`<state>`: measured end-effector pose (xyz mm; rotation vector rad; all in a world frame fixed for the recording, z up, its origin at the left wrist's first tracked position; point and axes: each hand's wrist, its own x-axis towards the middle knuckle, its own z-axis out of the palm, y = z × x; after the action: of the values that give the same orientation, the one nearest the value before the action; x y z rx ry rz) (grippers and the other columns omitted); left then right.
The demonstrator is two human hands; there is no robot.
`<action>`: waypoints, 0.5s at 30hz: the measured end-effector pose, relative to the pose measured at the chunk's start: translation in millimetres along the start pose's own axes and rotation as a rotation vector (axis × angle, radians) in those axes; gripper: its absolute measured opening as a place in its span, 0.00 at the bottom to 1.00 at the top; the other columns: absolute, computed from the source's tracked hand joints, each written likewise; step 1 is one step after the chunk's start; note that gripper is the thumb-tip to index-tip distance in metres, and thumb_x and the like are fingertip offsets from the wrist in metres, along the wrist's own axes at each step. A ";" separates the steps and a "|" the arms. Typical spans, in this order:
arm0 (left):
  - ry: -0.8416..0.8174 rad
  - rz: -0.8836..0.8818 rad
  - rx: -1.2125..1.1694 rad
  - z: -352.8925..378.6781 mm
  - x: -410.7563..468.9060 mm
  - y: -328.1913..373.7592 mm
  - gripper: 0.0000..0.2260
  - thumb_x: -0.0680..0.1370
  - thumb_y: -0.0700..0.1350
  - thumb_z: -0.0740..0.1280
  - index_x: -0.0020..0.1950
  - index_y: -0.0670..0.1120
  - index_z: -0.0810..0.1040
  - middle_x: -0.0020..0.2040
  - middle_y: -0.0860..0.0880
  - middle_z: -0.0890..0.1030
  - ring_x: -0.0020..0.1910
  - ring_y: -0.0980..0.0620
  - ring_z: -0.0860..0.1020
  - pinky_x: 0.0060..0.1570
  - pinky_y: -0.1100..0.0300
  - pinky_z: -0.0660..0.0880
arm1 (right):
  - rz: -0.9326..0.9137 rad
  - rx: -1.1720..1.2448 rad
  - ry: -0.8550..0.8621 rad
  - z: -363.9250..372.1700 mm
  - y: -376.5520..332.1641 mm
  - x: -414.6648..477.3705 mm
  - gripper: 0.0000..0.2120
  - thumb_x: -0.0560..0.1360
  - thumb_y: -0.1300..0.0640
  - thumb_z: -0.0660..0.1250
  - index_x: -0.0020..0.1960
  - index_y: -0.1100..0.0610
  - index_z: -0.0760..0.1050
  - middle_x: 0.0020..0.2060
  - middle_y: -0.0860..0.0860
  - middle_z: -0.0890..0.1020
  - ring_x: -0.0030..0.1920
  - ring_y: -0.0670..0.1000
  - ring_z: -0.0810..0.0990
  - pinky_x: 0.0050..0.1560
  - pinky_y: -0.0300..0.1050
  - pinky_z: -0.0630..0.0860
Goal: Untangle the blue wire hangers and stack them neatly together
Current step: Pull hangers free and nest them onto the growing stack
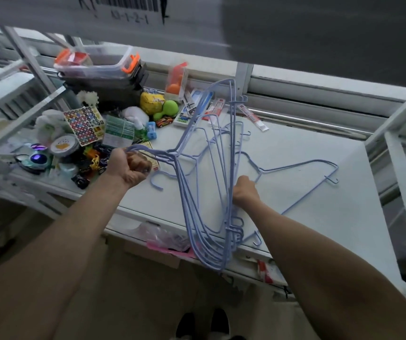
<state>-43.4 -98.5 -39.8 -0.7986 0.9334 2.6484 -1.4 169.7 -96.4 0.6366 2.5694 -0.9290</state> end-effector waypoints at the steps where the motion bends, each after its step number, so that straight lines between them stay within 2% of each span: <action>1: -0.006 0.003 0.003 1.2 -1.1 0.9 0.32 0.83 0.43 0.49 0.17 0.48 0.58 0.14 0.52 0.55 0.13 0.54 0.50 0.28 0.69 0.48 | 0.004 0.018 0.011 0.4 0.1 -0.4 0.11 0.78 0.62 0.58 0.58 0.65 0.69 0.60 0.63 0.75 0.60 0.64 0.75 0.56 0.50 0.72; 3: -0.021 0.010 0.001 4.2 -3.2 3.1 0.31 0.83 0.43 0.50 0.16 0.48 0.58 0.14 0.52 0.55 0.13 0.54 0.51 0.25 0.69 0.48 | 0.045 0.106 0.068 0.0 1.4 -0.4 0.09 0.78 0.61 0.58 0.56 0.64 0.70 0.59 0.63 0.77 0.58 0.63 0.76 0.51 0.48 0.71; 6: -0.044 0.001 -0.031 6.2 -4.0 3.7 0.31 0.83 0.44 0.50 0.17 0.47 0.58 0.14 0.52 0.55 0.21 0.55 0.46 0.28 0.69 0.48 | 0.125 0.257 0.226 -5.3 6.2 1.5 0.13 0.79 0.63 0.57 0.60 0.66 0.71 0.58 0.63 0.77 0.57 0.63 0.77 0.50 0.48 0.73; 9: -0.081 -0.008 -0.068 9.8 -3.0 0.5 0.29 0.82 0.44 0.51 0.18 0.47 0.59 0.14 0.52 0.56 0.23 0.56 0.46 0.26 0.69 0.47 | 0.114 0.314 0.363 -13.7 15.8 4.8 0.11 0.77 0.63 0.56 0.51 0.66 0.76 0.50 0.62 0.80 0.48 0.62 0.79 0.43 0.48 0.70; 12: -0.112 -0.021 -0.095 15.7 -0.1 -2.5 0.28 0.80 0.43 0.51 0.18 0.47 0.59 0.14 0.52 0.56 0.22 0.56 0.46 0.24 0.69 0.47 | 0.098 0.309 0.444 -26.2 30.5 3.9 0.11 0.75 0.63 0.56 0.41 0.64 0.76 0.40 0.59 0.77 0.40 0.61 0.75 0.41 0.47 0.68; 15: -0.115 -0.035 -0.106 23.5 0.9 -7.3 0.30 0.83 0.45 0.49 0.19 0.47 0.59 0.15 0.51 0.56 0.15 0.55 0.49 0.19 0.69 0.50 | 0.083 0.324 0.530 -41.6 48.7 0.8 0.11 0.75 0.62 0.58 0.38 0.64 0.75 0.38 0.60 0.78 0.39 0.61 0.75 0.39 0.46 0.69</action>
<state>-51.3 -77.9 -28.7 -0.6701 0.7486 2.6995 16.4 231.0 -91.4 1.2132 2.8226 -1.3064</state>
